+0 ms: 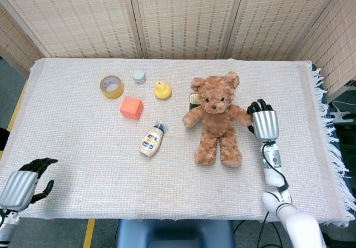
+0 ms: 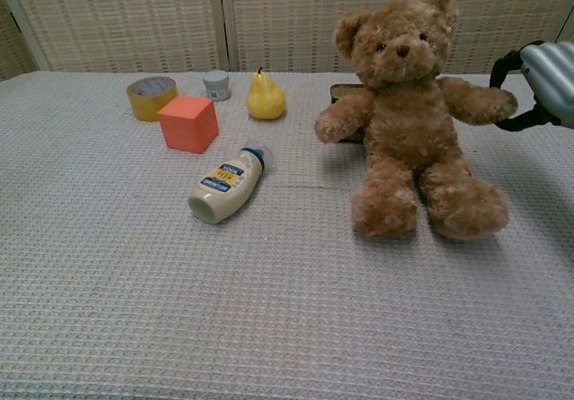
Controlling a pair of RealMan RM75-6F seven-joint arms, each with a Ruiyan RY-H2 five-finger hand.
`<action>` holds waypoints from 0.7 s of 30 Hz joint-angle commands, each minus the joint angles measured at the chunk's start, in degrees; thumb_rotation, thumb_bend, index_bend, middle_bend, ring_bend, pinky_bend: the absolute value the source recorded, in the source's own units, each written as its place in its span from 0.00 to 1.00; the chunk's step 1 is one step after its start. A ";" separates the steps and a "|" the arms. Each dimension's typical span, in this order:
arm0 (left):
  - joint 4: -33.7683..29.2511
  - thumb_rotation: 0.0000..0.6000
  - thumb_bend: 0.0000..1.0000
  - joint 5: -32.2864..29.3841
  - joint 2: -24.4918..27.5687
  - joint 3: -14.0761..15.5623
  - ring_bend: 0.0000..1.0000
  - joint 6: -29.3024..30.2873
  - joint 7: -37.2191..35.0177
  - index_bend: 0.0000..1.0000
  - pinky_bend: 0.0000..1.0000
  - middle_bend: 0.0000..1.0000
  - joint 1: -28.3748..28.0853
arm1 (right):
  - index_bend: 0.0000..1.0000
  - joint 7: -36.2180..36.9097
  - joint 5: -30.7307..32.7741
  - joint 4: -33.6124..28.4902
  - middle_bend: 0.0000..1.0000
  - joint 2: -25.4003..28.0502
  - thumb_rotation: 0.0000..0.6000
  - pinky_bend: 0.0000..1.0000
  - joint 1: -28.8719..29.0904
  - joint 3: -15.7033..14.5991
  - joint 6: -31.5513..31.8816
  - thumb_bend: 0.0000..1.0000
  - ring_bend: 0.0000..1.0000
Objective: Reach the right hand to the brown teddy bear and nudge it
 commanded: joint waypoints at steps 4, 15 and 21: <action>-0.16 1.00 0.42 -0.04 0.06 0.03 0.23 -0.13 -0.04 0.24 0.38 0.24 -0.04 | 0.60 0.80 0.76 -2.30 0.39 1.17 1.00 0.47 0.39 1.28 2.18 0.22 0.24; -0.14 1.00 0.42 -0.23 0.02 0.09 0.23 -0.49 0.32 0.24 0.38 0.24 -0.14 | 0.59 -0.50 0.35 -1.12 0.39 0.12 1.00 0.47 -0.63 -0.52 -2.78 0.22 0.24; -0.02 1.00 0.42 -0.46 0.09 0.02 0.23 -0.61 0.01 0.24 0.38 0.24 -0.17 | 0.50 1.57 -0.15 -0.61 0.39 0.04 1.00 0.47 -0.77 -1.02 -2.81 0.21 0.24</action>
